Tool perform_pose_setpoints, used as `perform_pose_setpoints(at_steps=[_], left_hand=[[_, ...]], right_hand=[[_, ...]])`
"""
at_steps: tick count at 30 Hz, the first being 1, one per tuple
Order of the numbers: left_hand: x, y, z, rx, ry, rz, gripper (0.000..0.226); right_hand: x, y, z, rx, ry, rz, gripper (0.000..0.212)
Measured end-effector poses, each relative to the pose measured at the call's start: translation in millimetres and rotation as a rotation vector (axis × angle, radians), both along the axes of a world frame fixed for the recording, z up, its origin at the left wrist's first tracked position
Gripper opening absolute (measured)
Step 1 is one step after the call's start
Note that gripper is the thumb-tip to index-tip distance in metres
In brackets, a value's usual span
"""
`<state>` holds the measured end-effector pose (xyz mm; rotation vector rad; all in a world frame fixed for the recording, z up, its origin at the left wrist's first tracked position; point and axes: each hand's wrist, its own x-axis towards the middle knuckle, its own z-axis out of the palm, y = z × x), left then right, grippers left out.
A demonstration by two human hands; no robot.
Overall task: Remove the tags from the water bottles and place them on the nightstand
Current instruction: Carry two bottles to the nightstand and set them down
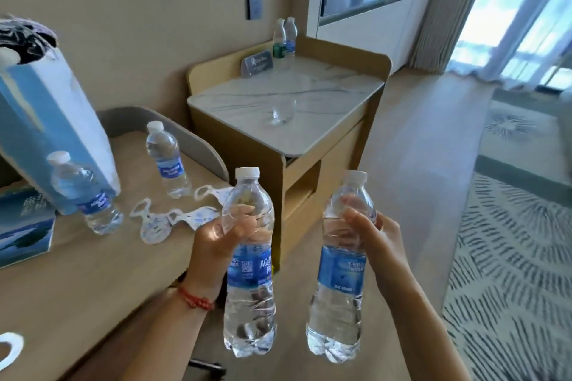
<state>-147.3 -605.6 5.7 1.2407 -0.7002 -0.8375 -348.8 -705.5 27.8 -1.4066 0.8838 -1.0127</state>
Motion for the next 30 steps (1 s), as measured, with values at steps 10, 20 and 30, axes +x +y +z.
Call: perform_pose_setpoints(at_steps=[10, 20, 30], left_hand=[[-146.0, -103.7, 0.3, 0.063, 0.014, -0.356, 0.094], [-203.2, -233.8, -17.9, 0.095, -0.04, -0.52, 0.063], [-215.9, -449.3, -23.1, 0.136, -0.004, -0.639, 0.064]], right_hand=[[-167.7, -35.2, -5.4, 0.047, 0.016, -0.358, 0.034], [-229.2, -115.0, -17.0, 0.112, -0.016, -0.547, 0.051], [-238.4, -307.4, -21.5, 0.156, -0.018, -0.638, 0.061]])
